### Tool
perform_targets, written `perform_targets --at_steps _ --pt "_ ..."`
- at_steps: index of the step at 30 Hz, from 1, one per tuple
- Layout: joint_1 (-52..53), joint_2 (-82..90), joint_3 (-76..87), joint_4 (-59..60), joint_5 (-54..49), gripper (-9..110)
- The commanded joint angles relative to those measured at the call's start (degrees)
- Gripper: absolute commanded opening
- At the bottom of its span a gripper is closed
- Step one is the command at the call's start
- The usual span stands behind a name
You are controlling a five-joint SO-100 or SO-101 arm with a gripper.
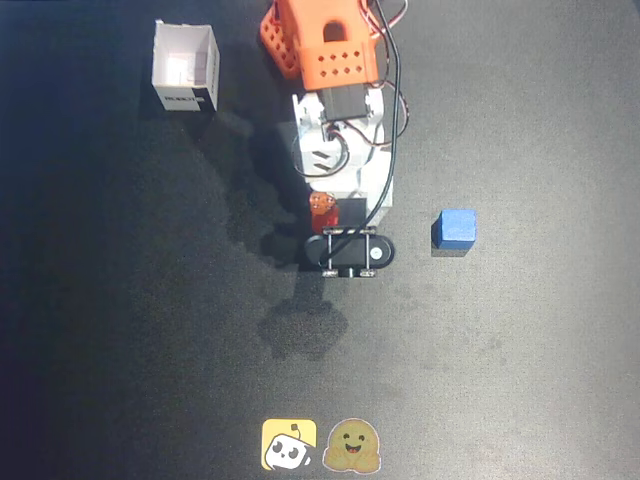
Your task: Put the red cube on top of the blue cube.
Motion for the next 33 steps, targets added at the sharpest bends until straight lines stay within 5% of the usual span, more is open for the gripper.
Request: perform_targets --at_steps 1,17,33 --pt "-0.44 0.09 0.0 -0.7 0.7 11" --pt "-0.44 -0.7 -1.41 -0.88 -0.18 6" --pt "-1.05 3.43 -17.14 18.63 -0.53 6"
